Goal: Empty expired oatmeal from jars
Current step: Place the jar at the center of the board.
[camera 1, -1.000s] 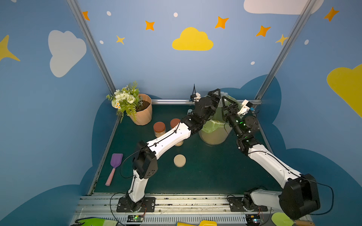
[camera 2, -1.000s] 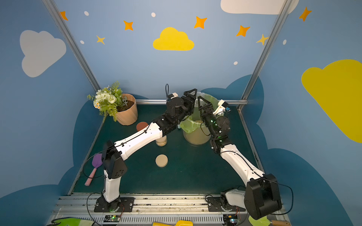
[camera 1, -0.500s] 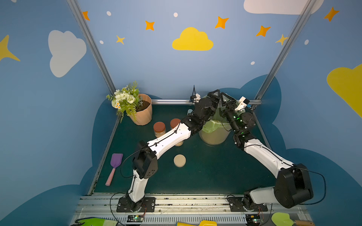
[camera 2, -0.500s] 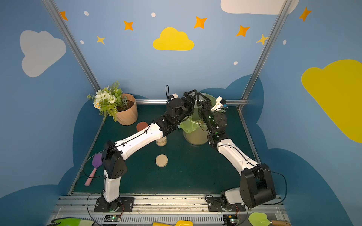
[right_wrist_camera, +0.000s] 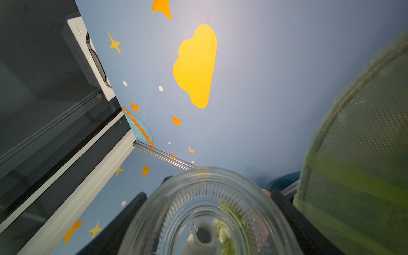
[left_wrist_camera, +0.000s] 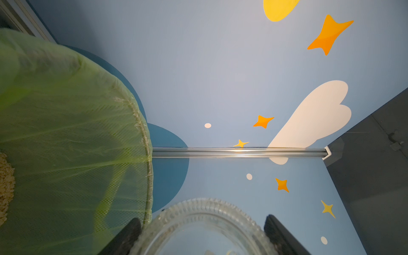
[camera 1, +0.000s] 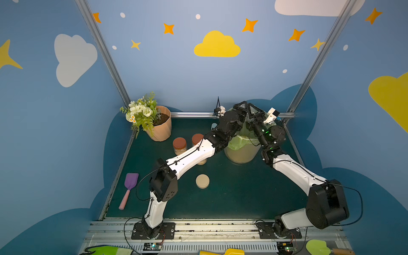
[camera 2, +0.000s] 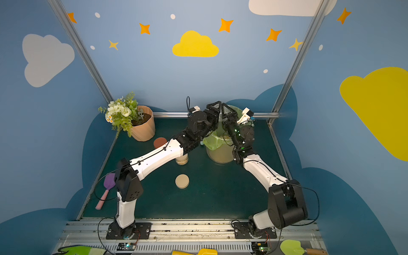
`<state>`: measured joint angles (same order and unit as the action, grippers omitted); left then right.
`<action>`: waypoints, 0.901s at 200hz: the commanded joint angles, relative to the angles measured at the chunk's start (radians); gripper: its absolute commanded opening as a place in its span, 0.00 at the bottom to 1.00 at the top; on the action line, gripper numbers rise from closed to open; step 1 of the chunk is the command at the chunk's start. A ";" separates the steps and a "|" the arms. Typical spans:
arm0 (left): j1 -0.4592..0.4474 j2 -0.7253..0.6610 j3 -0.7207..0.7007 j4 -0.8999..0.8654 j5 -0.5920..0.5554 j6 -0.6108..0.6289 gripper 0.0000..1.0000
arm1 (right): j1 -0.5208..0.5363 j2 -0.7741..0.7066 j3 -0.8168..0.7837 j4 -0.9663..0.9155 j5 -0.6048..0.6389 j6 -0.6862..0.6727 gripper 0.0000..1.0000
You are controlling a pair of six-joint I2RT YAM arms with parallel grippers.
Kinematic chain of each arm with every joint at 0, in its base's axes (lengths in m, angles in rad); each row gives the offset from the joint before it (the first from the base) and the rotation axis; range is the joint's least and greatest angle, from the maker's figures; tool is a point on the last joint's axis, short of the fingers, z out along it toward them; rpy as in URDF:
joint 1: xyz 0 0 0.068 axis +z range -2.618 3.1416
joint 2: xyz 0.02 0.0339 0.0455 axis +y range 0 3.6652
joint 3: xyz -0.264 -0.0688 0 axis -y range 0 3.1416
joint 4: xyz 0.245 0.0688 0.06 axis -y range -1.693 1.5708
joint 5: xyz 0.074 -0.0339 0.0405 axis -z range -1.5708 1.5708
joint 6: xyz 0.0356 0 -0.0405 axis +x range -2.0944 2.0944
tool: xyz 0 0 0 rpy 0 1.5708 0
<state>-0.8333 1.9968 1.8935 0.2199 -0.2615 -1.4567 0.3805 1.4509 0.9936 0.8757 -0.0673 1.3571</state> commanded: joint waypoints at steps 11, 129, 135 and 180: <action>-0.015 -0.059 -0.033 0.082 0.001 0.006 0.54 | 0.015 -0.002 0.033 -0.081 -0.052 -0.006 0.43; 0.019 -0.230 -0.215 0.178 0.007 0.157 1.00 | 0.036 -0.048 0.143 -0.218 -0.098 -0.130 0.16; 0.024 -0.249 -0.240 0.183 0.003 0.170 1.00 | 0.037 -0.050 0.150 -0.229 -0.100 -0.135 0.16; 0.084 -0.384 -0.406 0.160 0.018 0.207 1.00 | 0.070 -0.050 0.191 -0.284 -0.130 -0.213 0.15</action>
<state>-0.7860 1.6917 1.5536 0.3355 -0.2436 -1.3014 0.4316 1.4261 1.1408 0.6285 -0.1833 1.2125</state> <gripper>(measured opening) 0.998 0.819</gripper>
